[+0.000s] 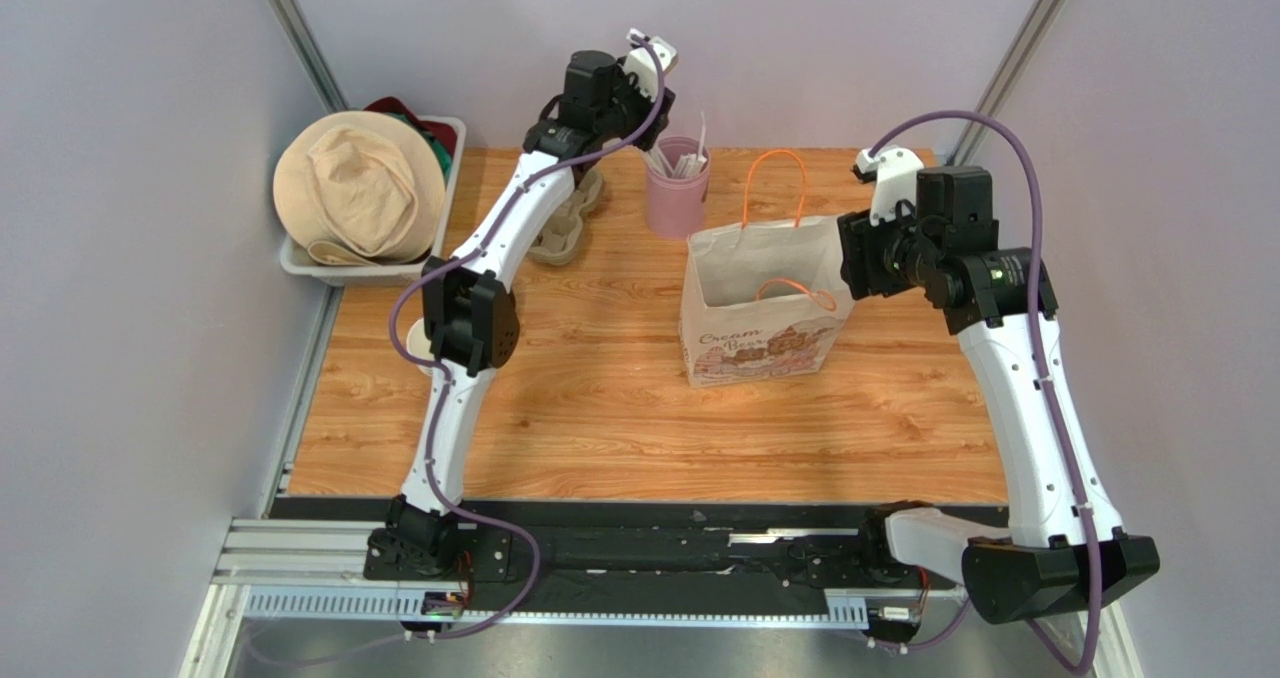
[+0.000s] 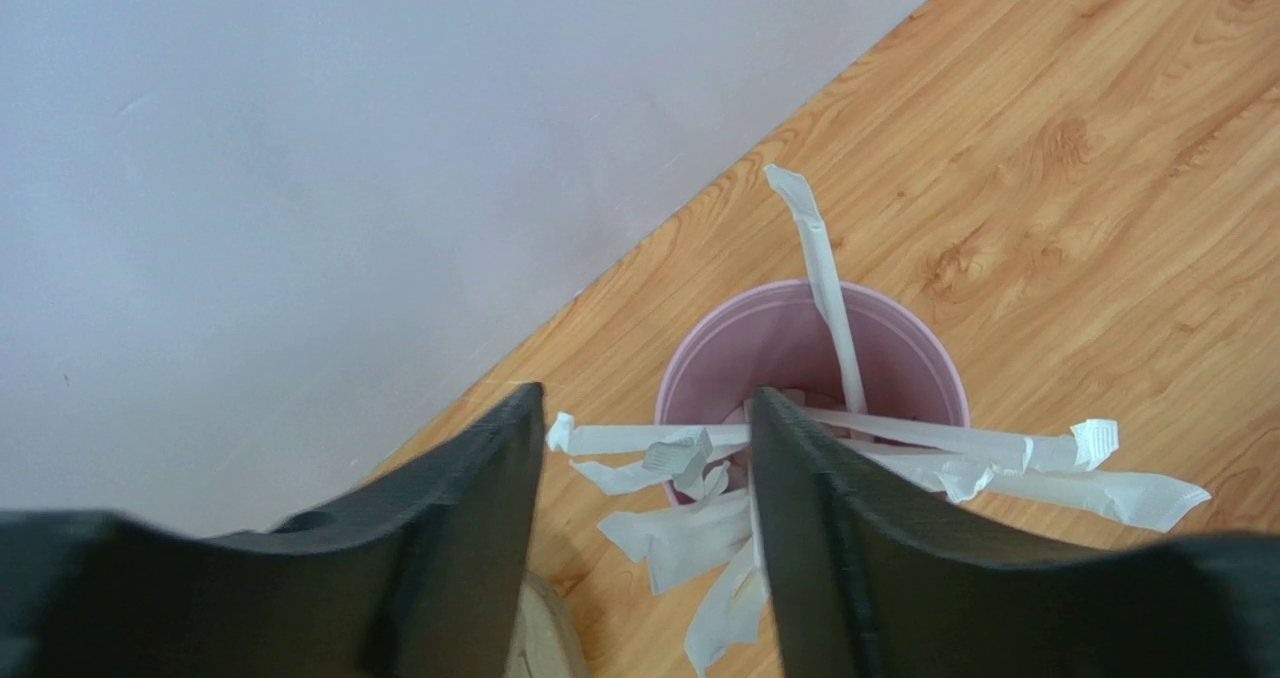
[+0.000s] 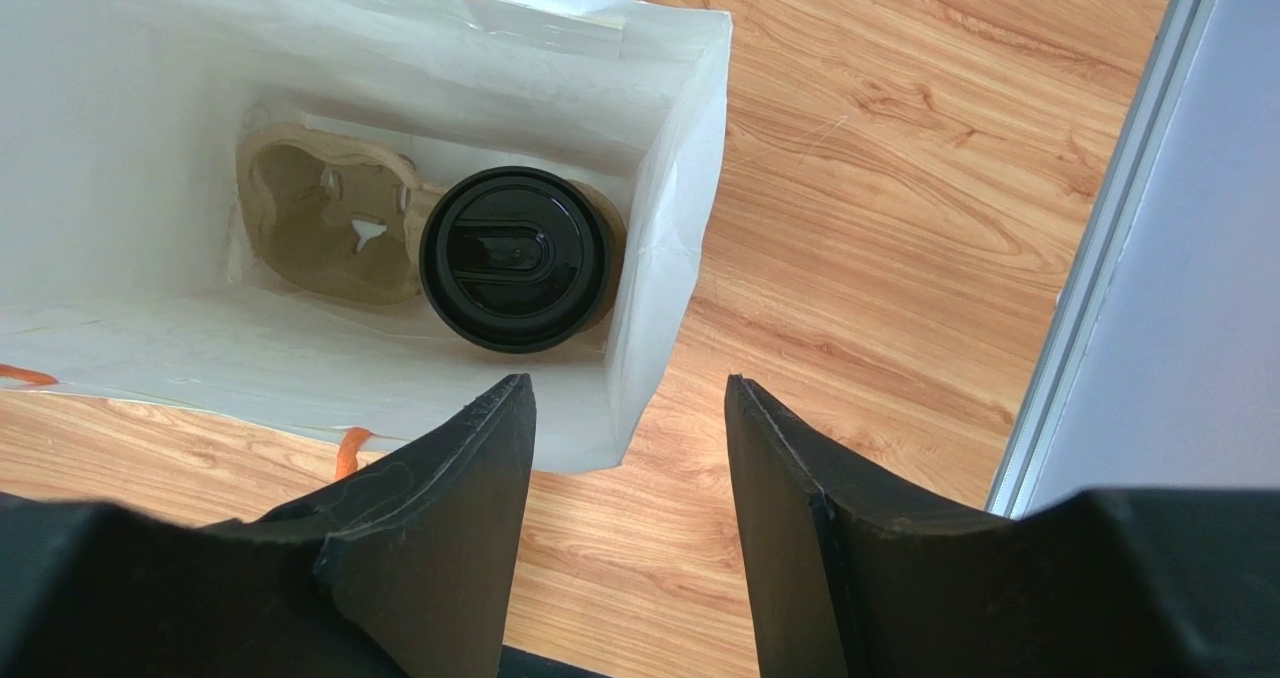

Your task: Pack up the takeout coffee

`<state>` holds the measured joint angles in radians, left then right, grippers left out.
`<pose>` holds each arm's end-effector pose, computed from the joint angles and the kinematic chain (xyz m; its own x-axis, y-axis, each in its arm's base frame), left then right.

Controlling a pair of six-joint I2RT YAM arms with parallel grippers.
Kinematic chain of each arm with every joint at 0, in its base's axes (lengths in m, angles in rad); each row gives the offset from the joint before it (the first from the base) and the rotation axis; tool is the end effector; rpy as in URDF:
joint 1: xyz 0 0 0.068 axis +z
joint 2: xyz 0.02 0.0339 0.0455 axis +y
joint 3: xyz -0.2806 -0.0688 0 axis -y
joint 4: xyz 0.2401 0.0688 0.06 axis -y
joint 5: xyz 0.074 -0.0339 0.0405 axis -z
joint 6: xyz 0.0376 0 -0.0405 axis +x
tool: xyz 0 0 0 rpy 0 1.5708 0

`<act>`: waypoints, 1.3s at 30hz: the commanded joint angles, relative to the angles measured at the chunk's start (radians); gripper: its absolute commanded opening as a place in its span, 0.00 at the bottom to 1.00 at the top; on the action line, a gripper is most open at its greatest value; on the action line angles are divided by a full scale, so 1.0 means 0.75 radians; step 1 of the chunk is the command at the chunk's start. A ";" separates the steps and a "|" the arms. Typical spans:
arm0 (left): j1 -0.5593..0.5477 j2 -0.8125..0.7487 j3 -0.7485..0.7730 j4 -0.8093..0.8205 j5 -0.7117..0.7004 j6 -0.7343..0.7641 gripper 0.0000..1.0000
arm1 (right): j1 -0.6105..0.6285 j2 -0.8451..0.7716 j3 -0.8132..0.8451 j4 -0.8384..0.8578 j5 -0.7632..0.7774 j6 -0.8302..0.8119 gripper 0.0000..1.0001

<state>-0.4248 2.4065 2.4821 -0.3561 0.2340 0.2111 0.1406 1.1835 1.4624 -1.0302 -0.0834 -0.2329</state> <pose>0.5151 -0.2426 0.3490 -0.1201 0.2780 -0.9530 0.6434 0.7529 0.1386 0.2073 0.0325 0.4210 -0.6115 -0.3188 -0.7242 -0.3505 0.9297 -0.1133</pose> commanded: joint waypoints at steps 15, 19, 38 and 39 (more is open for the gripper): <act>0.000 0.025 0.069 0.053 0.007 -0.003 0.00 | -0.014 -0.024 -0.021 0.073 -0.036 -0.002 0.52; 0.000 0.002 0.074 0.058 -0.007 0.001 0.00 | -0.014 -0.022 -0.015 0.071 -0.038 -0.002 0.52; -0.006 -0.220 0.123 0.013 0.038 -0.055 0.00 | -0.022 -0.040 0.016 0.109 -0.052 -0.002 0.86; -0.006 -0.235 0.125 0.004 0.036 -0.050 0.00 | -0.024 -0.042 0.016 0.118 -0.055 0.002 0.86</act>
<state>-0.4252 2.3653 2.5141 -0.3595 0.2440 0.1875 0.1307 1.1828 1.4517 -1.0039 -0.1074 -0.2333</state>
